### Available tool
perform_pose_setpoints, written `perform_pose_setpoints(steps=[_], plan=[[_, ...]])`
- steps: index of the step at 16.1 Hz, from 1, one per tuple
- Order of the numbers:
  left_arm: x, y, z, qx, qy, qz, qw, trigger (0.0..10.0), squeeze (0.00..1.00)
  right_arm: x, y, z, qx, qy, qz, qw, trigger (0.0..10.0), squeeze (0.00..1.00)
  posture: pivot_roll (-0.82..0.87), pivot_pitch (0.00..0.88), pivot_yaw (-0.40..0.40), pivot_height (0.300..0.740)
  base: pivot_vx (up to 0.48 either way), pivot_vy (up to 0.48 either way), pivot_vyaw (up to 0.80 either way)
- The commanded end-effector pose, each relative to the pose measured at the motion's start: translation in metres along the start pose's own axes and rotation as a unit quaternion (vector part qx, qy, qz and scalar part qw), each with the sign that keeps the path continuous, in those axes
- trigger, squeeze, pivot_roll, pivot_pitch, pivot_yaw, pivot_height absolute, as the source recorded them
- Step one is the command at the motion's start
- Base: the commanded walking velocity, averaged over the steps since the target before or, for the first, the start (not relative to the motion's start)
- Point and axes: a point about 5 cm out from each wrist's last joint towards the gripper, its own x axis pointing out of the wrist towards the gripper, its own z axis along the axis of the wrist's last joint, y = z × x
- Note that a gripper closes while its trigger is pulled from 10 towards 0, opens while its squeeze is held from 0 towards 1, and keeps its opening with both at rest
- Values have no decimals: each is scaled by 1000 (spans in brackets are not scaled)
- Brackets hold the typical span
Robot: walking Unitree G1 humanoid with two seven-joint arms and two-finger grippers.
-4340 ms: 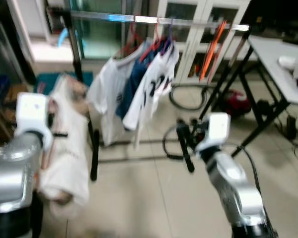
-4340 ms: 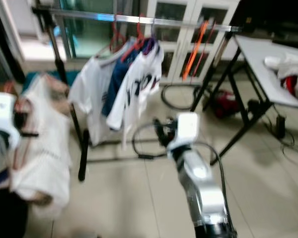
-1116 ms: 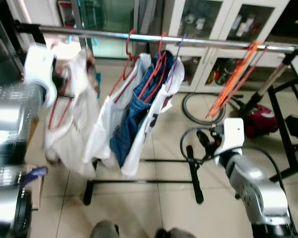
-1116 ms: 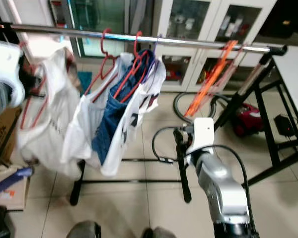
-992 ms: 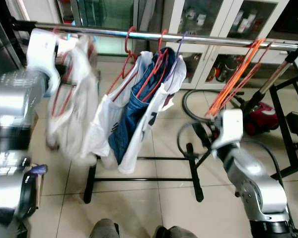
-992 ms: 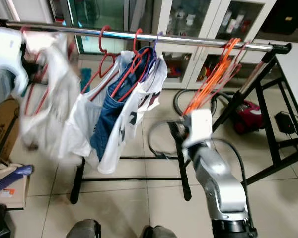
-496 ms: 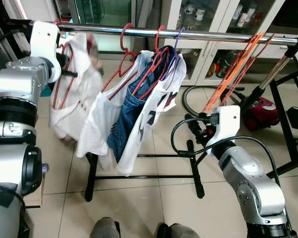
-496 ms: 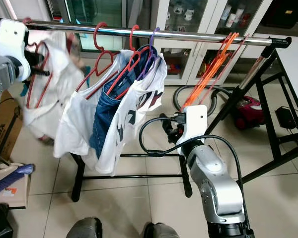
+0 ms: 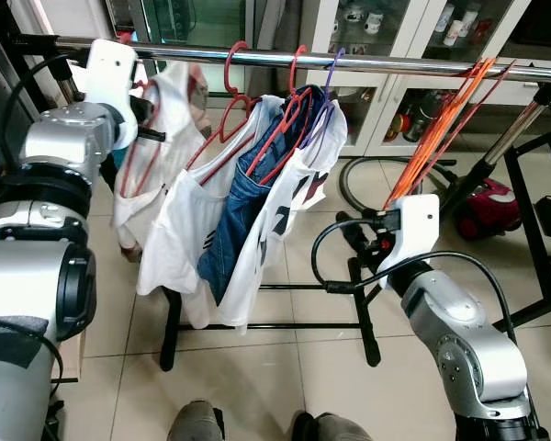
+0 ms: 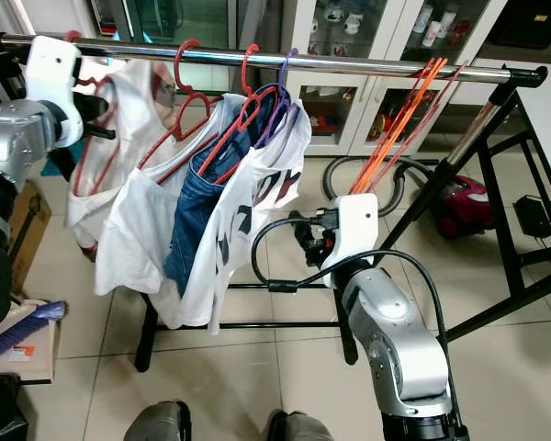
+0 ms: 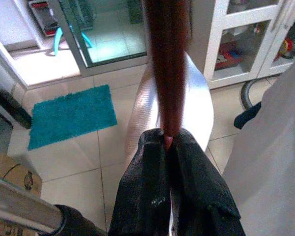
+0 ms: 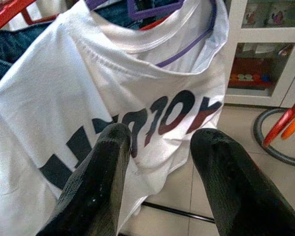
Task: Hang hanger
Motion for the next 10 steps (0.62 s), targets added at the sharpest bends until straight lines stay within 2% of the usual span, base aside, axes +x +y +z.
perform_pose_setpoints(steps=[1, 4, 6, 10], plan=[[3, -6, -12, 10, 34, -15, 999, 10000, 0, -4, 1, 2, 0, -1, 7, 1000, 10000, 0, 64, 128, -57, 740, 0, 0, 0], [3, -5, -15, 10, 43, -22, 999, 10000, 0, -3, 0, 5, -2, 0, 10, 1000, 10000, 0, 64, 123, -61, 740, 0, 0, 0], [2, -3, -25, 8, 76, -29, 997, 10000, 0, -1, 1, 7, -4, 1, 15, 1000, 10000, 0, 64, 116, -62, 740, 0, 0, 0], [1, -4, -31, 13, 89, -51, 995, 10000, 0, 1, 2, 7, -8, 1, 18, 1000, 10000, 0, 66, 109, -65, 740, 0, 0, 0]])
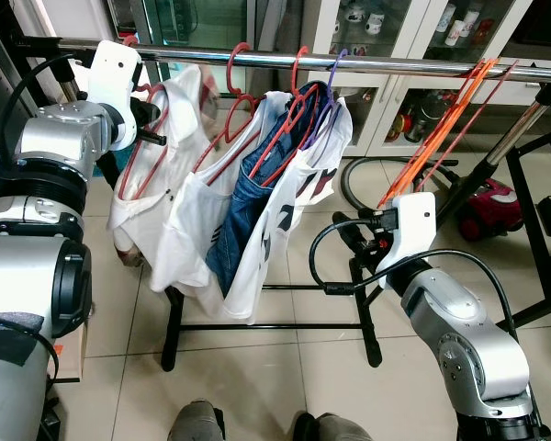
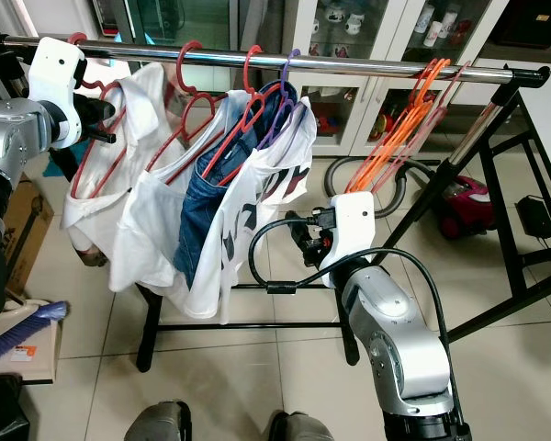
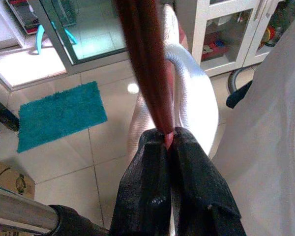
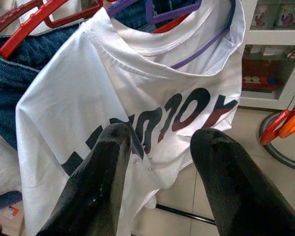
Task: Hang hanger
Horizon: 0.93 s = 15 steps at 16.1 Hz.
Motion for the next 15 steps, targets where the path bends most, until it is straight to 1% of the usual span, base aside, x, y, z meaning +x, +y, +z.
perform_pose_setpoints(steps=[1, 2, 3, 4, 6, 7, 8, 11, 12, 13, 14, 15], plan=[[5, -5, -31, 8, 66, -9, 998, 10000, 0, 2, 1, 3, -1, 1, 7, 1000, 10000, 0, 67, 109, -68, 740, 0, 0, 0], [5, -4, -31, 14, 54, -1, 998, 10000, 0, 3, 0, 3, -6, -1, 6, 1000, 10000, 0, 67, 108, -68, 740, 0, 0, 0], [6, -2, -27, 14, 24, 16, 999, 10000, 0, 4, -1, 6, -16, -11, 0, 1000, 10000, 0, 67, 107, -68, 740, 0, 0, 0], [6, -2, -26, 15, 16, 21, 1000, 10000, 0, 4, -1, 7, -17, -15, -2, 1000, 10000, 0, 67, 107, -68, 740, 0, 0, 0], [9, -7, -33, 24, 12, 22, 999, 10000, 0, 4, -3, 5, -16, -16, -4, 1000, 10000, 0, 63, 100, -67, 740, 0, 0, 0], [11, -10, -36, 24, -6, 19, 1000, 10000, 0, 4, -3, 2, -25, -23, 3, 999, 10000, 0, 61, 96, -65, 740, 0, 0, 0], [12, -12, -38, 19, -27, 23, 999, 10000, 0, 2, -3, -1, -24, -33, 0, 999, 10000, 0, 62, 95, -65, 740, 0, 0, 0], [12, -13, -41, 18, -45, 31, 998, 10000, 0, 0, -3, -3, -9, -53, -2, 999, 10000, 0, 58, 90, -62, 740, 0, 0, 0], [12, -12, -43, 19, -41, 36, 998, 10000, 0, -3, 2, -5, 1, -57, 30, 998, 10000, 0, 58, 87, -58, 740, 0, 0, 0], [12, -12, -44, 24, -36, 38, 998, 10000, 0, -6, 11, -6, 11, -59, 79, 995, 10000, 0, 59, 86, -55, 740, 0, 0, 0], [12, -11, -43, 35, -36, 37, 998, 10000, 0, -16, 30, -2, 28, -56, 191, 979, 10000, 0, 61, 85, -53, 740, 0, 0, 0], [11, -9, -42, 48, -35, 38, 997, 10000, 0, -26, 42, 7, 41, -62, 277, 958, 10000, 0, 63, 84, -53, 740, 0, 0, 0]])
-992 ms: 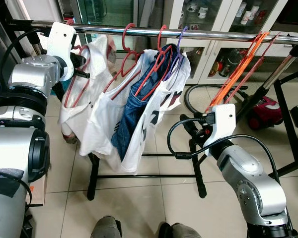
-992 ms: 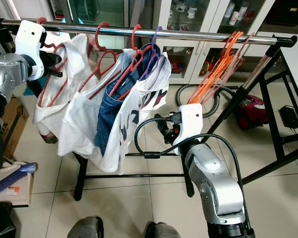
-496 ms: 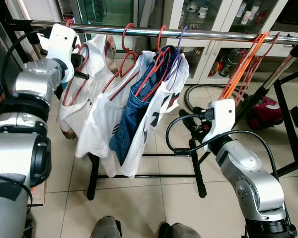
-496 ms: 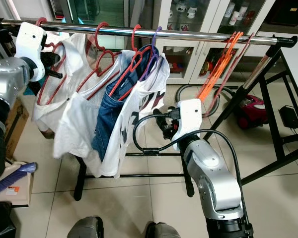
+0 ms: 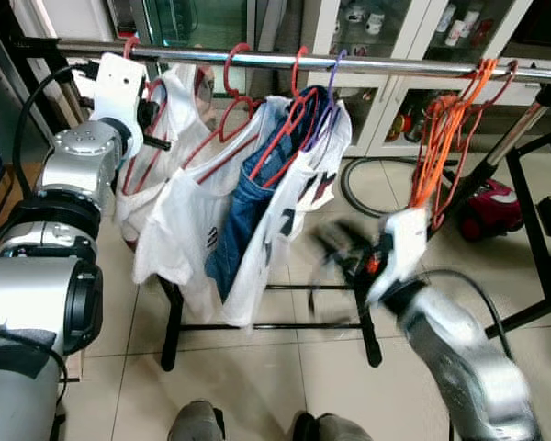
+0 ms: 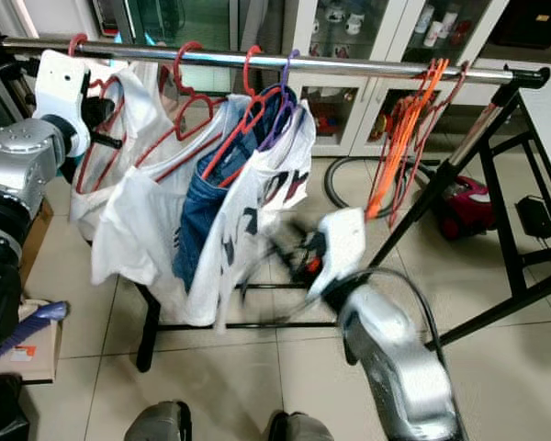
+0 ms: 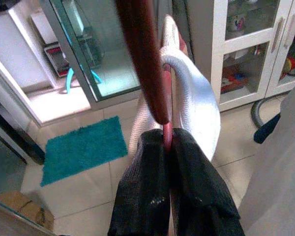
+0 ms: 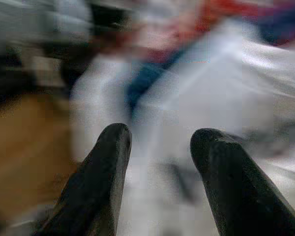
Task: Hang hanger
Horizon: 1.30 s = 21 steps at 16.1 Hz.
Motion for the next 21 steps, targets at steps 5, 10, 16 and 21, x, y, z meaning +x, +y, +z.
perform_pose_setpoints(steps=[5, 10, 16, 21], plan=[[-1, -5, -25, 0, 70, -22, 997, 10000, 0, 14, 4, 38, -10, -81, 26, 996, 10000, 0, 67, 82, -55, 740, 0, 0, 0], [-2, -3, -23, -55, 70, -40, 995, 10000, 1000, 18, 4, 40, -14, -69, 24, 997, 10000, 0, 68, 81, -56, 740, 0, 0, 0], [-7, 11, -7, -65, 32, -43, 996, 10000, 1000, 16, -4, 42, -18, -69, -15, 997, 10000, 0, 62, 82, -56, 740, 0, 0, 0], [-40, 21, 29, -56, -61, -111, 990, 10000, 0, 14, -2, 38, -20, -49, -16, 998, 10000, 0, 65, 80, -48, 740, 0, 0, 0]])
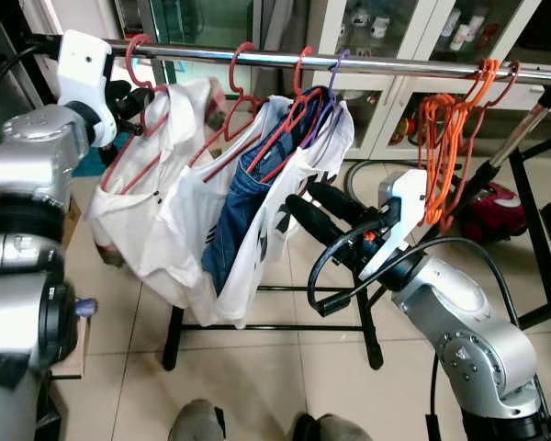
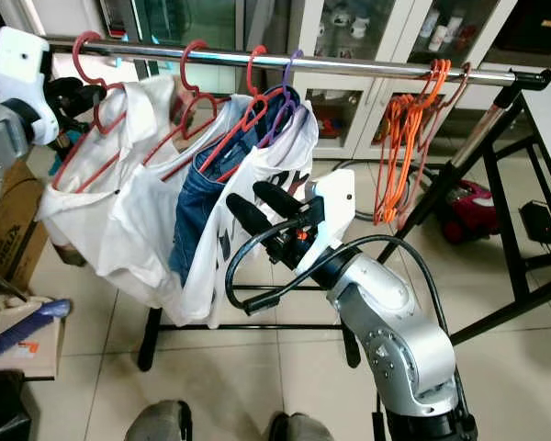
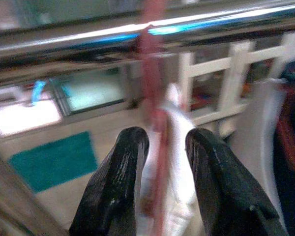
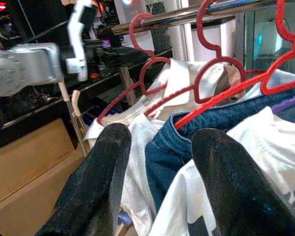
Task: Hang hanger
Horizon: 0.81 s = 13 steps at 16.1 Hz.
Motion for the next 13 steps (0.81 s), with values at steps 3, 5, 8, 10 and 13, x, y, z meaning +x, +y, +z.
perform_pose_setpoints(steps=[3, 5, 8, 10, 13], plan=[[-39, -14, 12, 21, -9, -78, 997, 10000, 0, -3, 0, 1, -11, 14, -11, 1000, 10000, 0, 62, 77, -42, 740, 0, 0, 0], [-86, -24, 12, 63, -4, -109, 992, 10000, 0, -9, -1, -3, -12, 21, -26, 999, 10000, 0, 68, 73, -52, 740, 0, 0, 0], [-120, -39, 17, 19, -16, -117, 993, 10000, 0, -12, -2, -9, -2, 24, -44, 999, 10000, 0, 86, 63, -83, 740, 0, 0, 0], [-125, -67, 3, 25, -3, -121, 992, 10000, 0, -15, -8, -15, -5, 28, -75, 997, 10000, 0, 105, 49, -95, 740, 0, 0, 0], [-100, -124, -48, -27, 26, -28, 999, 10000, 0, -27, -26, -9, -15, -9, -185, 983, 10000, 0, 100, 28, -102, 740, 0, 0, 0]])
